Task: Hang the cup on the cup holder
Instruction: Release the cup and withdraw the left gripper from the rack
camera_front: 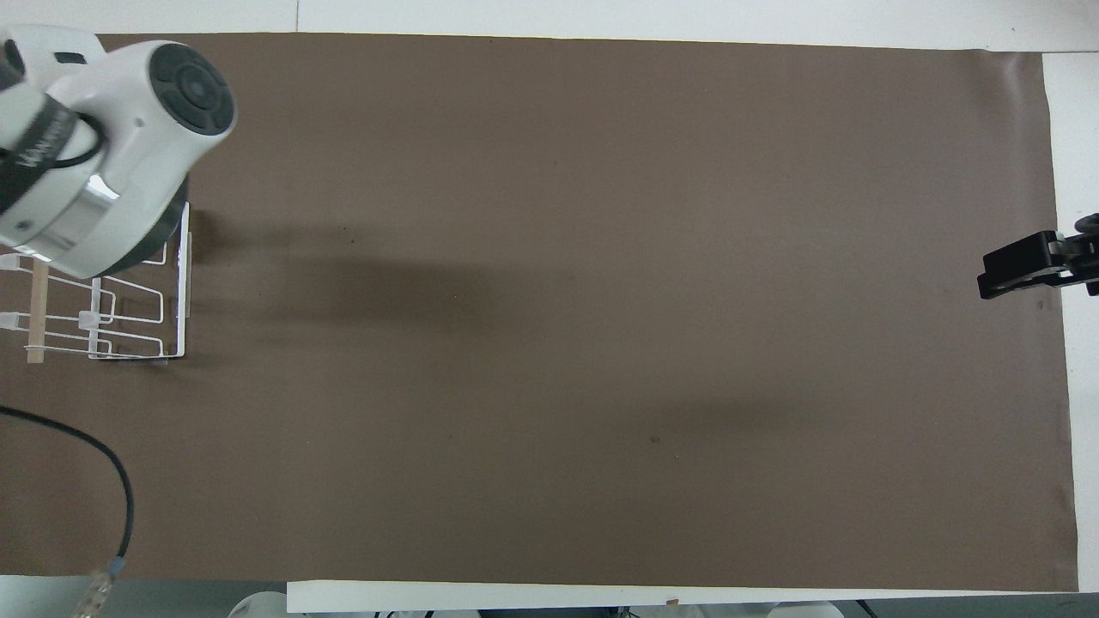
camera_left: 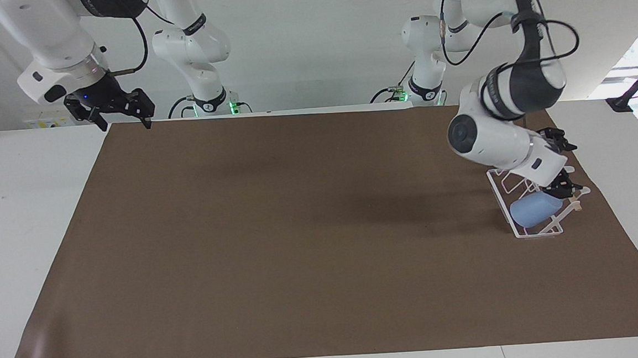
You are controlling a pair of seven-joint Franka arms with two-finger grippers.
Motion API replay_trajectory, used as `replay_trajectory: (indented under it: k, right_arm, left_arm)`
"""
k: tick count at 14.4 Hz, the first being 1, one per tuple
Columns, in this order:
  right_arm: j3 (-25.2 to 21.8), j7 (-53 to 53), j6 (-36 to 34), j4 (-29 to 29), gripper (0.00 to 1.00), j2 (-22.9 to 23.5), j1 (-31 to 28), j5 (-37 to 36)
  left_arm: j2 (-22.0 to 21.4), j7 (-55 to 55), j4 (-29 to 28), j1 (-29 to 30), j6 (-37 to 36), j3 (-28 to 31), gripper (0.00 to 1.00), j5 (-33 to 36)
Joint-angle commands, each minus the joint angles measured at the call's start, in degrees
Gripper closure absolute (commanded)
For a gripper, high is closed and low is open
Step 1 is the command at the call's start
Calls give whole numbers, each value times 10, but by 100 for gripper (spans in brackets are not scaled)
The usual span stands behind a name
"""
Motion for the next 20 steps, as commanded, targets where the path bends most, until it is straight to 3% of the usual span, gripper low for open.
replay_trajectory:
  k: [1, 5, 8, 11, 13, 20]
  right_arm:
    - [0, -10, 0, -15, 1, -14, -4, 12]
    - [0, -10, 0, -15, 1, -14, -4, 12]
    - [0, -10, 0, -15, 1, -14, -4, 12]
    - [0, -10, 0, -15, 1, -14, -4, 12]
    - [0, -10, 0, -15, 1, -14, -4, 12]
    - [0, -10, 0, -15, 1, -14, -4, 12]
  left_arm:
    - [-63, 143, -22, 41, 36, -3, 0, -113]
    - [-96, 414, 14, 87, 28, 4, 0, -326]
    - [-95, 582, 27, 98, 2, 6, 0, -403]
    - [-87, 775, 68, 130, -69, 5, 0, -507]
    - [-86, 794, 69, 129, -68, 4, 0, -541]
    - [-71, 798, 100, 104, -111, -9, 0, -536]
